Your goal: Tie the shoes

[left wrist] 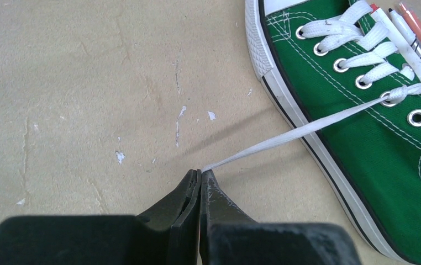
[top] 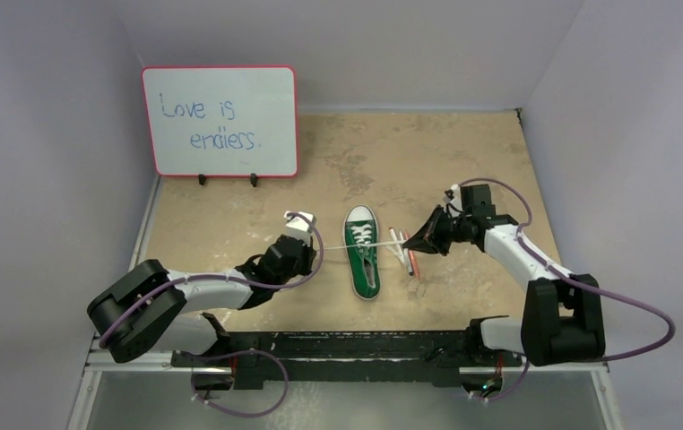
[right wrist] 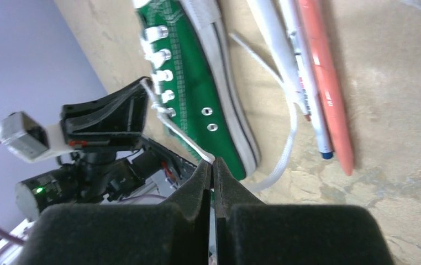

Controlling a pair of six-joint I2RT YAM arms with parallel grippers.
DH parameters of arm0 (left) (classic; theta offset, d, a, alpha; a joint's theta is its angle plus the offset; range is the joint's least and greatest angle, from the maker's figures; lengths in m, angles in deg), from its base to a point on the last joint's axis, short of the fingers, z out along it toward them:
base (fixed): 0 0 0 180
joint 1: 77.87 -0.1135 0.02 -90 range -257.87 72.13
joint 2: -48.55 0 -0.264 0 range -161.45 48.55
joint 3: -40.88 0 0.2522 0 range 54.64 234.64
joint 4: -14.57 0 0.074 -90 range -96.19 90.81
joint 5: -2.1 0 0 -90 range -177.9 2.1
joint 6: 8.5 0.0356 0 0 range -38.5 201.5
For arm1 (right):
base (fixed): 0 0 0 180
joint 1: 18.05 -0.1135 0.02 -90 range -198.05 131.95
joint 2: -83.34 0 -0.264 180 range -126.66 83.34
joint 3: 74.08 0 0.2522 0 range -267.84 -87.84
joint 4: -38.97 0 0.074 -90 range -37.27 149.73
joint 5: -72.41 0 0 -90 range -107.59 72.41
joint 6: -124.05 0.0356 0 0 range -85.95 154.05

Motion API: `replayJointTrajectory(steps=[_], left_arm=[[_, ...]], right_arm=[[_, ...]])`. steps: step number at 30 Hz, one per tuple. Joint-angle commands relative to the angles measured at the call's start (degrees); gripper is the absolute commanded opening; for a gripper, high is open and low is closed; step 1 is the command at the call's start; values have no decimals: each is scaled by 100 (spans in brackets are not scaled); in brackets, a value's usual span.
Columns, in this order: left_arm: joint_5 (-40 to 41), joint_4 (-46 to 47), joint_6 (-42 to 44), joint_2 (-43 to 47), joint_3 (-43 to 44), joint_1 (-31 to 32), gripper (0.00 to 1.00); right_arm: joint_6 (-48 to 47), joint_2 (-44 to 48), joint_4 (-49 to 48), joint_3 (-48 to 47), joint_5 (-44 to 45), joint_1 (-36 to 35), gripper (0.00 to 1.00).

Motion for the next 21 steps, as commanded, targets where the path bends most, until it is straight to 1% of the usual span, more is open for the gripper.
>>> replayJointTrajectory(steps=[1,3,5,7,10,14,15,17,21], left_arm=[[262,-58,-74,17,-45,-10,0],[141,31,-91,-40,-43,-15,0],[-99,70,-46,-71,27,-10,0],[-341,137,50,18,114,-10,0],[-419,304,181,370,177,0,0],[-647,364,516,617,440,1,0],[-722,388,571,626,510,-6,0],[-860,473,668,580,619,-2,0],[-1006,740,857,427,679,-1,0]], right_arm=[[-421,-243,276,183,473,40,0],[-643,-341,316,141,697,24,0],[-795,-327,223,158,549,22,0],[-947,-281,149,127,198,14,0],[-1013,-130,-64,63,-441,4,0],[-714,-149,-329,-250,-1074,-3,0],[-559,-158,-415,-342,-1188,-10,0],[91,-149,-740,-490,-1393,-11,0],[1873,-166,-1832,-466,-1576,-127,0]])
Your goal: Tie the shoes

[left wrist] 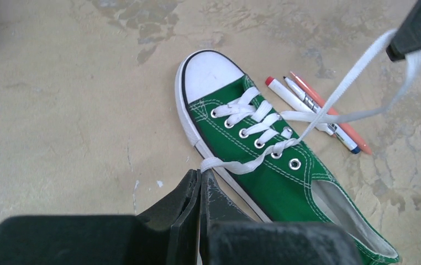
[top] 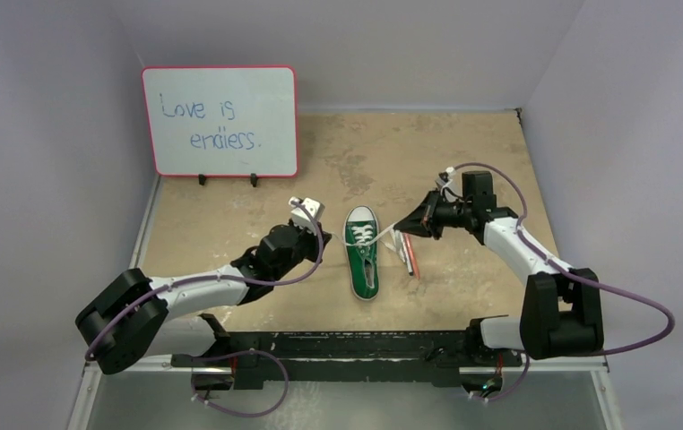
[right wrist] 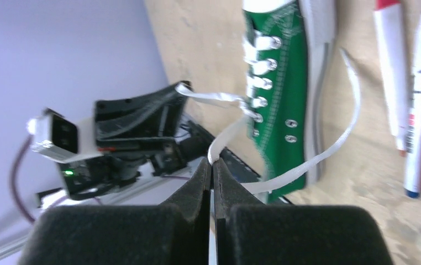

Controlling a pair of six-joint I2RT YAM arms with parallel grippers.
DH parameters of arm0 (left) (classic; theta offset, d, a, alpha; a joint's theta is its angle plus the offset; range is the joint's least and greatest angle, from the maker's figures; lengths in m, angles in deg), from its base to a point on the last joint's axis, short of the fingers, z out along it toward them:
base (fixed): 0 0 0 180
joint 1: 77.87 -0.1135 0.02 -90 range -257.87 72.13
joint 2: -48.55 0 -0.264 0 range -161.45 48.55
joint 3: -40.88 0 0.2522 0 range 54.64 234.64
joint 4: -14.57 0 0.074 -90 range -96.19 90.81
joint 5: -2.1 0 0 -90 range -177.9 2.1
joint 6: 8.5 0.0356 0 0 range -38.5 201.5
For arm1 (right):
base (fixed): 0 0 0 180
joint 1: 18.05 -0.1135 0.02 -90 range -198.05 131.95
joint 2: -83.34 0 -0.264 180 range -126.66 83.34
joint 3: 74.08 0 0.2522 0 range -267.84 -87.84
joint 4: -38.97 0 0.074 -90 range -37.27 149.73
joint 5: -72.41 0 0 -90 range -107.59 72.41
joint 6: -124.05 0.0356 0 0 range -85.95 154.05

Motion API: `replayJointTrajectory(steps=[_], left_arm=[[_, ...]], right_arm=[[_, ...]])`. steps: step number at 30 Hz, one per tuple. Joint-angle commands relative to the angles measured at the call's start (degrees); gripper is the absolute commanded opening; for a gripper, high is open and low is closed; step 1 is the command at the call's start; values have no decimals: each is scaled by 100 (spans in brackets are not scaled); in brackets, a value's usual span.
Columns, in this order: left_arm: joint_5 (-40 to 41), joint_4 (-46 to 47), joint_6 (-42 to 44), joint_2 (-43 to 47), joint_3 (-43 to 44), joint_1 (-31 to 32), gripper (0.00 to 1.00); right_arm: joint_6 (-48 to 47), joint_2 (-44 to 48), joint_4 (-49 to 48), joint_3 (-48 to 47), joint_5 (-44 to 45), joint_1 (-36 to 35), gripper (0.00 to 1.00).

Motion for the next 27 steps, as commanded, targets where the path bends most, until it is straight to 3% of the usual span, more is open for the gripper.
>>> replayJointTrajectory(steps=[1,6,12,18,24,27], left_arm=[[-305,559,376,-108,214,1,0],[-375,740,456,-297,163,11,0],[-312,1059,386,-380,-58,93,0],[-371,1214,337,-520,-158,137,0],[-396,1495,172,-593,-406,157,0],[-378,1565,128,-612,-470,152,0]], right_arm=[[2165,113,-1449,-129,-497,-178,0],[4406,52,-2501,-33,-9,-754,0],[5914,138,-2247,-286,1474,-1471,0],[6507,-162,-1997,-506,3045,-2040,4],[6798,-868,-2044,-979,3830,-2648,5],[6117,-1278,-1831,-1534,3716,-2798,22]])
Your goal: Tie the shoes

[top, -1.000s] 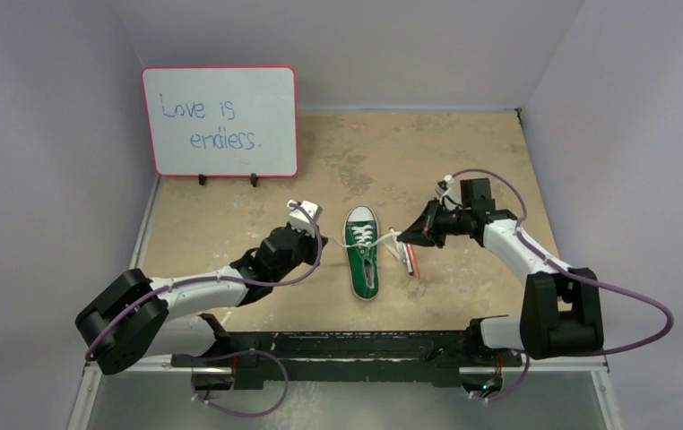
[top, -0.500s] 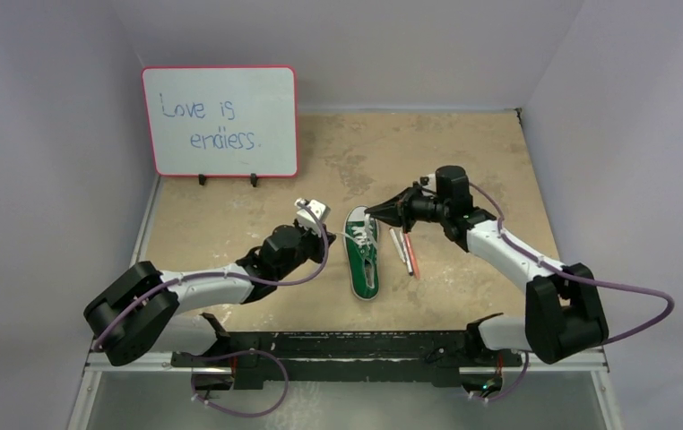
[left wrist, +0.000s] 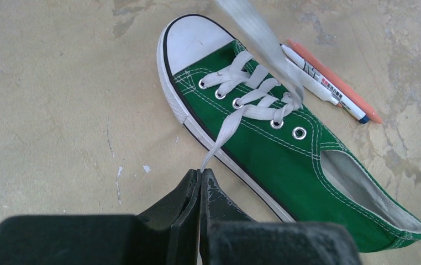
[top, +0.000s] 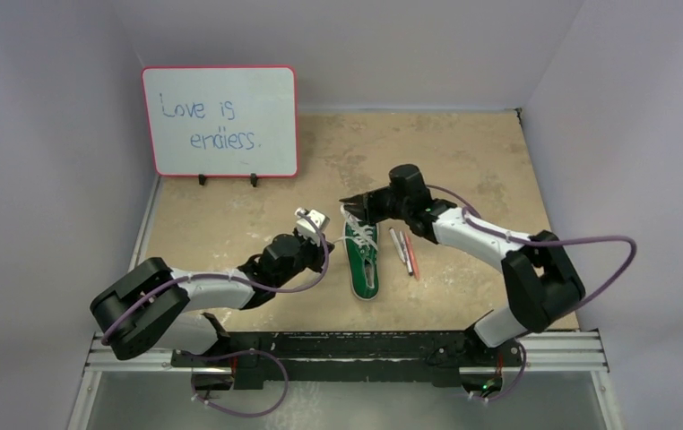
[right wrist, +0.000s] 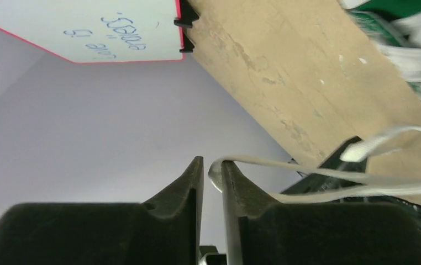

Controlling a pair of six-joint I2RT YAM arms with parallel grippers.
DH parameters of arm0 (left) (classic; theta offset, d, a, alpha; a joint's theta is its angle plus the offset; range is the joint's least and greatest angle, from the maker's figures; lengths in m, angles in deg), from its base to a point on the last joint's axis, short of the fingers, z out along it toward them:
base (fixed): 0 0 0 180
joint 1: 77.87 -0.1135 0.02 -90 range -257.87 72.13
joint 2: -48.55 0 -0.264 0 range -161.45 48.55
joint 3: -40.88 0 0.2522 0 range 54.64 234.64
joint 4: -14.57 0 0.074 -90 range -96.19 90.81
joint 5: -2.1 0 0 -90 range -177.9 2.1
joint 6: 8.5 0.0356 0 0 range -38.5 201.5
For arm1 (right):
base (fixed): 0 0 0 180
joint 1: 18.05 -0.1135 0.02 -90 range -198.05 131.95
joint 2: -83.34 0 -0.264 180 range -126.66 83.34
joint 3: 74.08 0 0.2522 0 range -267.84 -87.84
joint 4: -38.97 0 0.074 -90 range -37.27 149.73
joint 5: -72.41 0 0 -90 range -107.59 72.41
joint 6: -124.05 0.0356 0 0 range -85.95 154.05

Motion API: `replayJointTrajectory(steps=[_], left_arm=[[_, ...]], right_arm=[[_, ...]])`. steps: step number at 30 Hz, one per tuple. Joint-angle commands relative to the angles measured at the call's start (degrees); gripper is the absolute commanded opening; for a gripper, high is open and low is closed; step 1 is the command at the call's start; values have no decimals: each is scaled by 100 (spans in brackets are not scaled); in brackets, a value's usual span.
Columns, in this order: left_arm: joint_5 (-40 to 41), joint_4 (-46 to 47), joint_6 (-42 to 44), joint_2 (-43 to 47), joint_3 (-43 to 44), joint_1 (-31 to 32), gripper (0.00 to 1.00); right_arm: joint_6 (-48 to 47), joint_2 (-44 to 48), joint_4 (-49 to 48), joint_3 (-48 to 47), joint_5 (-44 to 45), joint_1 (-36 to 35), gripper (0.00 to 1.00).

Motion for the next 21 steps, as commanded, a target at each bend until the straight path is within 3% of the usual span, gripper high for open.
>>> replayJointTrajectory(steps=[1,5,7,10,13,17,21], left_arm=[[-68,543,-137,-23,-96,35,0],[-144,590,-215,19,-169,30,0],[-178,613,-247,15,-172,36,0],[-265,623,-265,-57,-140,35,0],[-385,628,-312,-150,-89,39,0],[-390,656,-419,-189,-74,33,0],[-378,545,-463,-109,-69,37,0]], right_arm=[[-738,-478,215,-1063,167,-201,33],[-2605,-1063,971,-1898,-1863,-100,62],[-3704,-1077,1398,-1998,-2669,18,62],[-5643,-670,2307,-2131,-2688,233,75],[-7672,-498,3785,-2345,-2644,696,76],[-9743,-476,4907,-2650,-1657,840,77],[-11253,-411,4669,-2341,-1522,829,72]])
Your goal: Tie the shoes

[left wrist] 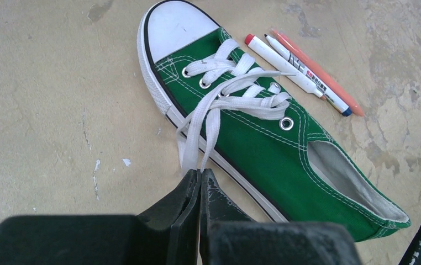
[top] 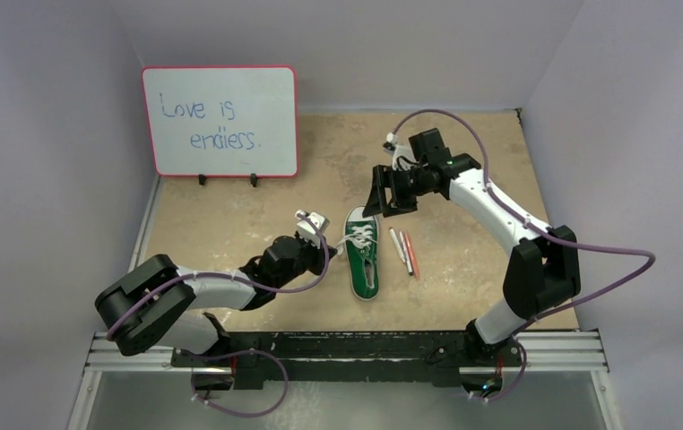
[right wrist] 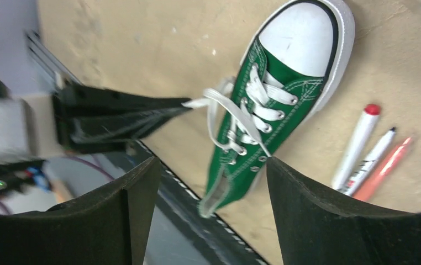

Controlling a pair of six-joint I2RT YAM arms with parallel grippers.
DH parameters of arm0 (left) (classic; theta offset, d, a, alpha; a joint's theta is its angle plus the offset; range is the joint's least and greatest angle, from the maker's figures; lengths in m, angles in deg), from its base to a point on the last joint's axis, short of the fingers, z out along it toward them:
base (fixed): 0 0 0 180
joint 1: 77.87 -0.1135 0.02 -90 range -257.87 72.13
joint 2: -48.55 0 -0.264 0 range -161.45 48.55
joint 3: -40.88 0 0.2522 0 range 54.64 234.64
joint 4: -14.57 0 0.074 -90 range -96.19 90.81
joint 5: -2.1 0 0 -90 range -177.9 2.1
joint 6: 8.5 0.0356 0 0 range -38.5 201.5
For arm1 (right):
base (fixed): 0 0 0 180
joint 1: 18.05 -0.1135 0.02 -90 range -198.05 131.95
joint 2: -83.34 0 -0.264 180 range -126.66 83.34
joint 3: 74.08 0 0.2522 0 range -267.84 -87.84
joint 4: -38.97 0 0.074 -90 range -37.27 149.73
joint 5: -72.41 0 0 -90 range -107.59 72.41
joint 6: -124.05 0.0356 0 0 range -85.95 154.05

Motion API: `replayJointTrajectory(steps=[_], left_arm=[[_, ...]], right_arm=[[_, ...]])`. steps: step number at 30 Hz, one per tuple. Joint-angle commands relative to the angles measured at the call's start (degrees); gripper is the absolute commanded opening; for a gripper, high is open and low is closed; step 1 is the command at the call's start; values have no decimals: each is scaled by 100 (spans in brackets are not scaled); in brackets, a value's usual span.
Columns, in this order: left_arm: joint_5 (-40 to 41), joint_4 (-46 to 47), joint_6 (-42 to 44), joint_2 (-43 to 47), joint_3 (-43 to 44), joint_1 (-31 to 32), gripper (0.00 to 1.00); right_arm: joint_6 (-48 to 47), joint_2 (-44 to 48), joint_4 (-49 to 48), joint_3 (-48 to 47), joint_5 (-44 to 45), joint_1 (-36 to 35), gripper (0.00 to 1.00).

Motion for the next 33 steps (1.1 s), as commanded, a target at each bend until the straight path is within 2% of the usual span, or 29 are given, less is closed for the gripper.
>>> replayJointTrajectory(steps=[1,5,13,18,26,29,32,33], left_arm=[[-82,234,-158,107,62,32,0],[-95,134,-249,225,20,33,0],[-172,-54,-350,417,-11,32,0],[-276,-92,-347,425,40,32,0],[-295,-171,-248,473,90,30,0],[-295,-179,-219,485,86,29,0],[-287,-188,-169,491,97,31,0],[-287,-193,-146,487,103,27,0]], right_arm=[[-2706,218,238,243,306,-104,71],[-3317,104,-456,482,84,-186,63],[-3405,-451,-628,364,263,-674,42],[-3395,-607,-725,440,392,-767,40],[-3194,-794,-893,467,790,-857,28],[-3122,-759,-875,452,819,-866,18],[-2836,-654,-595,326,638,-855,0],[-2701,-616,-479,229,687,-854,0]])
